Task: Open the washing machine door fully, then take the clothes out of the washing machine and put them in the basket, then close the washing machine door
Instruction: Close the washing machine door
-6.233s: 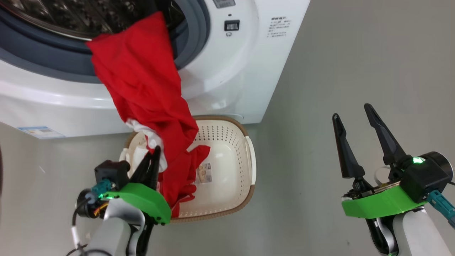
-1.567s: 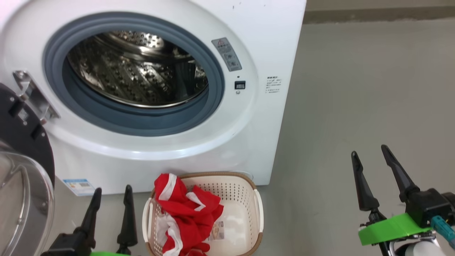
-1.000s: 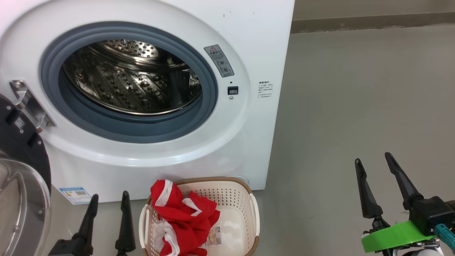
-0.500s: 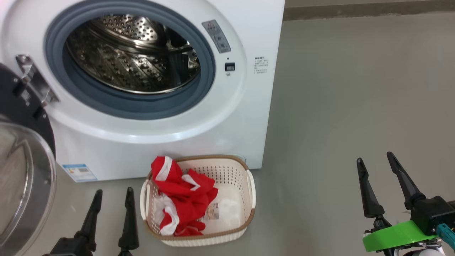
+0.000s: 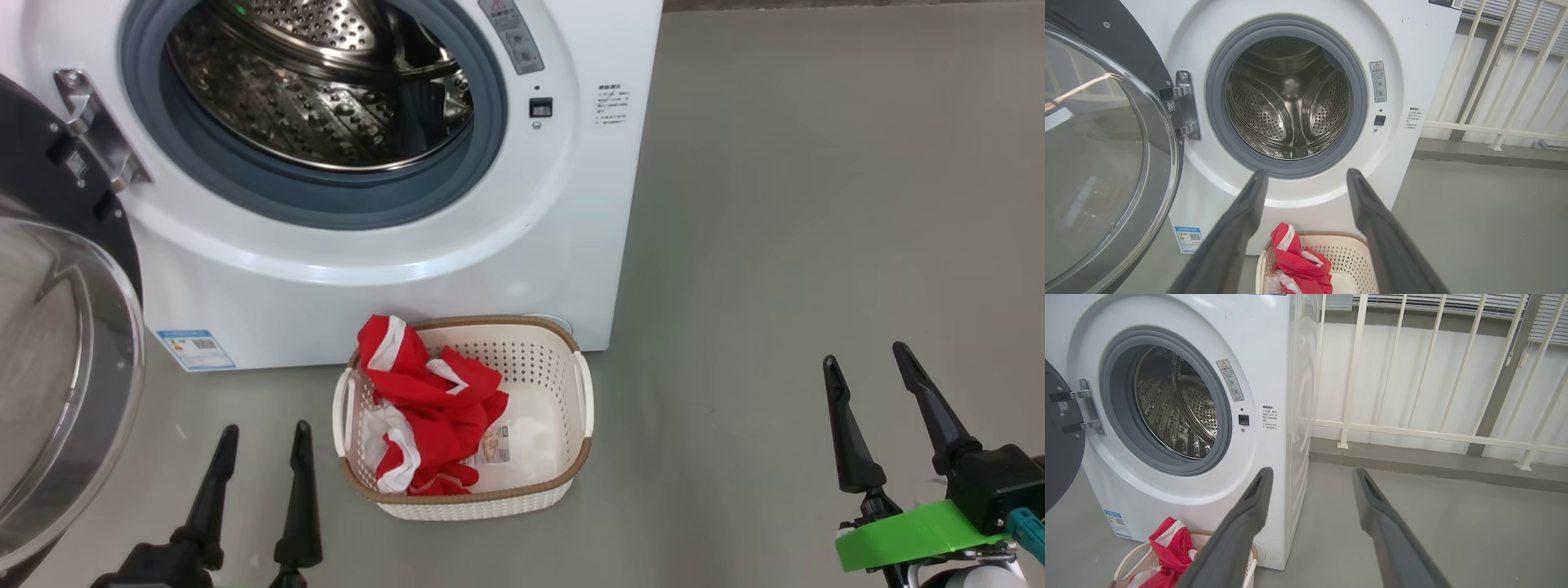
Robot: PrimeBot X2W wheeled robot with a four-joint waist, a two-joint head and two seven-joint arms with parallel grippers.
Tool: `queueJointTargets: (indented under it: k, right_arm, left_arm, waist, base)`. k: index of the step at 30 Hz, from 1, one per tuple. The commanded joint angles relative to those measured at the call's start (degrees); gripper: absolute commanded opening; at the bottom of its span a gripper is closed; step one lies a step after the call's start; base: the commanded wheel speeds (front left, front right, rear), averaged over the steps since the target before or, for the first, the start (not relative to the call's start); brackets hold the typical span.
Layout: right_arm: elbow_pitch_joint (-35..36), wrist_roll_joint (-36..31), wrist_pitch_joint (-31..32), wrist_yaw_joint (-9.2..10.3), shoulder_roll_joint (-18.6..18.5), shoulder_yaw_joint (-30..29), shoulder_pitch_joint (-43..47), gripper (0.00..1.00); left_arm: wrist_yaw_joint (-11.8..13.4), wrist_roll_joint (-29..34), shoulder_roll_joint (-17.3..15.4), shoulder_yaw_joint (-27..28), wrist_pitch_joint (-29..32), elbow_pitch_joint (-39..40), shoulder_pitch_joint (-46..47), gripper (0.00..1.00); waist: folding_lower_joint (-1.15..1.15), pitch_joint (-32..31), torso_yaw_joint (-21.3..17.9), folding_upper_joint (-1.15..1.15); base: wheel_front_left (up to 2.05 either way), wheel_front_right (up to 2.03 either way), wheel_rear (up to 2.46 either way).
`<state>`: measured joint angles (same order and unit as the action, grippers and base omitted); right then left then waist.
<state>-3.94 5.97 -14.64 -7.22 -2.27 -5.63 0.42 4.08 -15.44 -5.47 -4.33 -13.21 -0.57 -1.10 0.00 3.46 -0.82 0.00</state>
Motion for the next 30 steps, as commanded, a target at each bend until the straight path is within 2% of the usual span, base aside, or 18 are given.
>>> queueJointTargets:
  k: [1,15,30]
  right_arm:
    - [1.6,-0.2,-0.4,-0.26,-0.6,1.1,-2.3,1.0]
    - [1.5,-0.3,-0.4,-0.26,-0.6,1.3,-1.5,1.0]
    - [1.3,-0.1,-0.4,-0.26,-0.6,3.5,-0.9,1.0]
  left_arm:
    - [0.2,-0.2,-0.6,1.7,-0.5,1.6,2.1,1.0]
    - [2.1,1.3,-0.8,1.0,-0.5,1.5,2.1,1.0]
    - [4.6,2.2,-1.4,1.1,1.2,4.6,0.3,1.0]
  waist:
    - [0.0,0.3,0.4,0.0]
    - [0.0,-1.2,4.5,0.0]
    - [0.0,-3.7,16.6,0.0]
  base:
    - [0.0,0.0,0.0]
    - [0.0,0.0,0.0]
    - [0.0,0.0,0.0]
